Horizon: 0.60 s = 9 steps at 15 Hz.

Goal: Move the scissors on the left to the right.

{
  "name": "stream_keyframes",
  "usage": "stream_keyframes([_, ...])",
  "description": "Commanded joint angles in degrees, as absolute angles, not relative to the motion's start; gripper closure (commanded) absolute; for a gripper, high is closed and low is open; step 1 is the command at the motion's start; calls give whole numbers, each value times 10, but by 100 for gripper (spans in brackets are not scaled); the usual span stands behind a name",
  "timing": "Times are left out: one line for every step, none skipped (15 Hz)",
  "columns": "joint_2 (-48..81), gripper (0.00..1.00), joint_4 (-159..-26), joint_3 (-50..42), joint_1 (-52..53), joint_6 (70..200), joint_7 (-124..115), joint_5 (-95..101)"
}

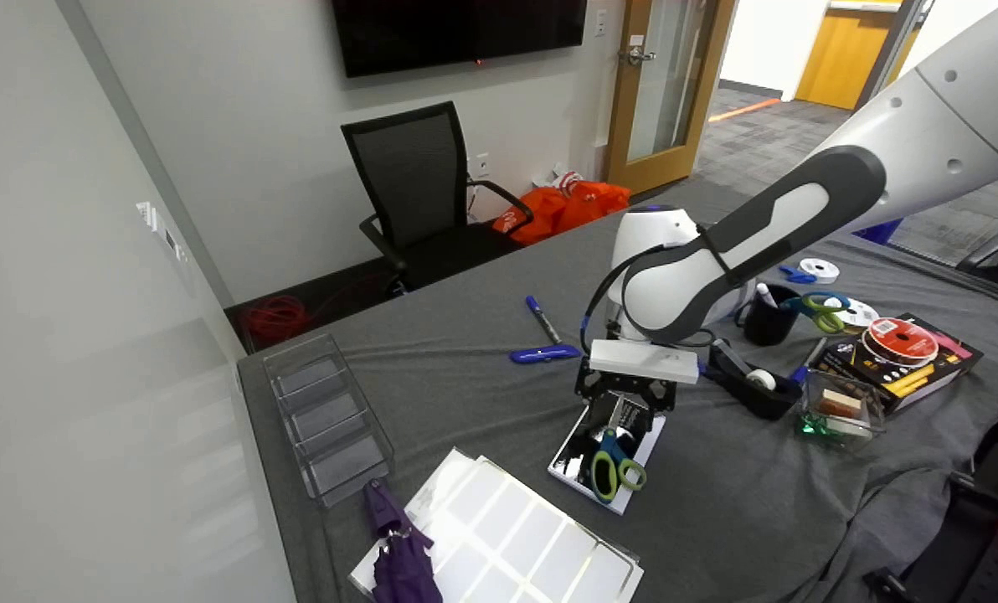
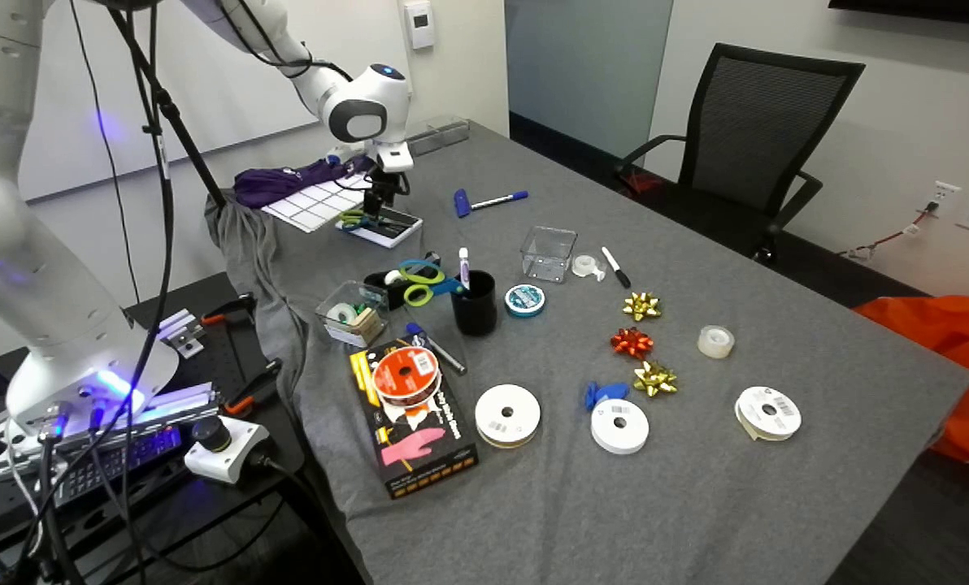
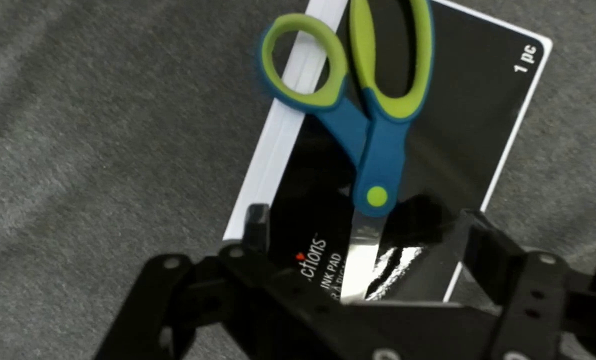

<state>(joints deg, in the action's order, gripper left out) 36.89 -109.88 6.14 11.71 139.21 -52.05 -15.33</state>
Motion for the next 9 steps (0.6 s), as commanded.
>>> stream_keyframes([394,0,-1070,53,126,1375,-485,-136])
stream_keyframes([398,0,-1067,53,127,1375,-480,-132])
stream_keyframes([404,0,-1065,51,129,1377,-475,-127])
stream_keyframes([407,0,-1063,51,130,1379,-471,-124])
stream_keyframes([412,5,-1061,54,129,1381,-467,-128])
stream_keyframes([416,23,-1058,56,128,1378,-464,-132])
stream_keyframes([421,29,-1056,61,125,1374,-464,-142])
stream_keyframes([424,31,-1055,61,126,1375,-466,-145])
stream_keyframes([424,38,-1053,59,128,1376,-468,-145])
